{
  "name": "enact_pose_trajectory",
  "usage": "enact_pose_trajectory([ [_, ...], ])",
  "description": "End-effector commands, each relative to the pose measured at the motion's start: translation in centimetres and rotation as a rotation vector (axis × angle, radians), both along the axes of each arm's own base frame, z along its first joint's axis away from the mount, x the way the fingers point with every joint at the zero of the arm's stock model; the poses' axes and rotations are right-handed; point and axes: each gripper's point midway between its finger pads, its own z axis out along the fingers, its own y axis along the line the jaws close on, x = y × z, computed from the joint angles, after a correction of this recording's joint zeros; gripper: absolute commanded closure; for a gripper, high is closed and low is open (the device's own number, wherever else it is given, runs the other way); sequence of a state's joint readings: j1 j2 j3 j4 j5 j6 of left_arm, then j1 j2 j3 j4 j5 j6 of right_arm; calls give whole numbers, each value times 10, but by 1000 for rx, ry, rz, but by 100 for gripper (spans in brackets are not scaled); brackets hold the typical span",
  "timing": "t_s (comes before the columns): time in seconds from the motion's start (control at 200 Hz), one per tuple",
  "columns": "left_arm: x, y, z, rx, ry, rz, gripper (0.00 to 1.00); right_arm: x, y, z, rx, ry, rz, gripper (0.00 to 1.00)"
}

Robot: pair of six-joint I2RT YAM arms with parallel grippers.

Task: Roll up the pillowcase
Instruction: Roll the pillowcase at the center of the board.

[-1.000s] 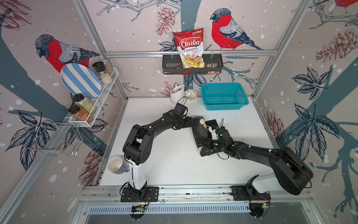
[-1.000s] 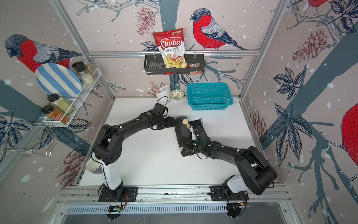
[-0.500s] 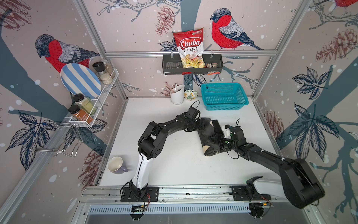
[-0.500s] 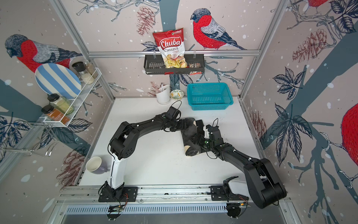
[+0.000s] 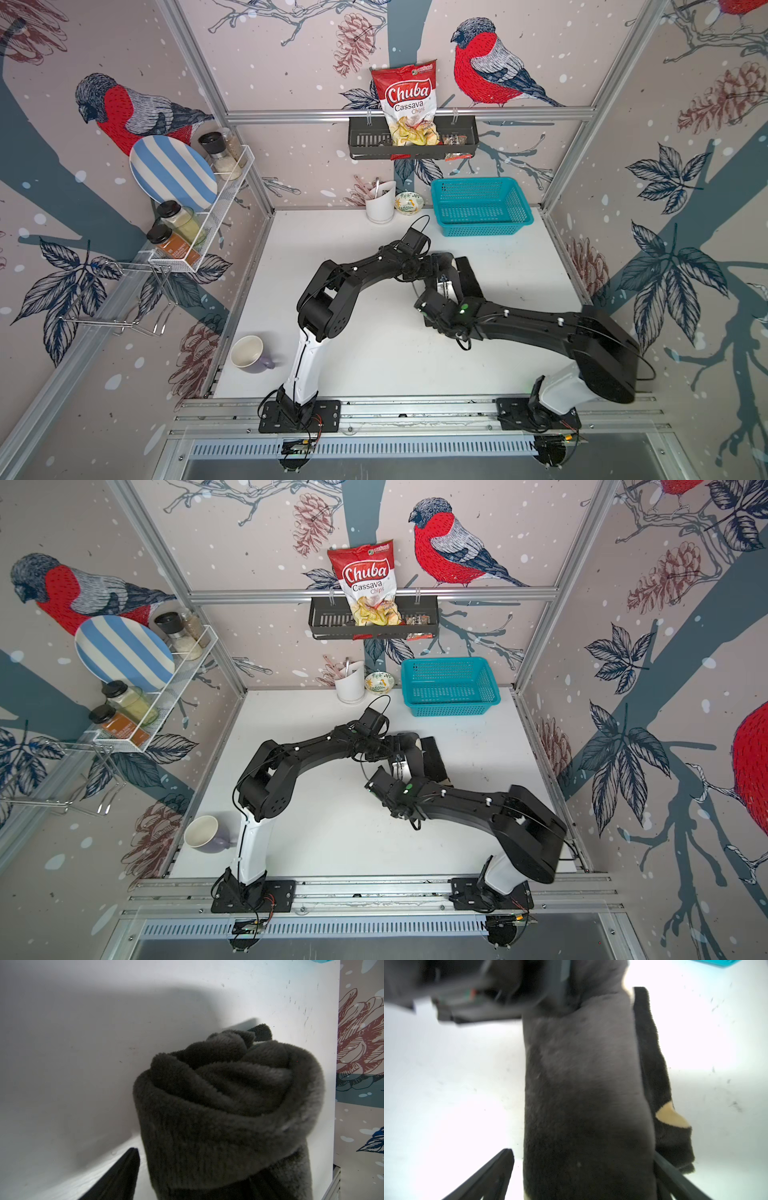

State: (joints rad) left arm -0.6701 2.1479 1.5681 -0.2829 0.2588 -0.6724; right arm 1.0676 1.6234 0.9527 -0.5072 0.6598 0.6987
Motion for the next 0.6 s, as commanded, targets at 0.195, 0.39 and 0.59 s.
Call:
enact_pose_trajectory([
  [0.195,-14,19,-16,84,57,-4,23,-2,-1,-45,-260,38,23,84],
  [0.39,2,48,6,83,14,46,19,-16,55,-44,-107,81,154,100],
  [0.59,18,95,43,114,-56,100,17,-31,112,-23,202,157,289,100],
])
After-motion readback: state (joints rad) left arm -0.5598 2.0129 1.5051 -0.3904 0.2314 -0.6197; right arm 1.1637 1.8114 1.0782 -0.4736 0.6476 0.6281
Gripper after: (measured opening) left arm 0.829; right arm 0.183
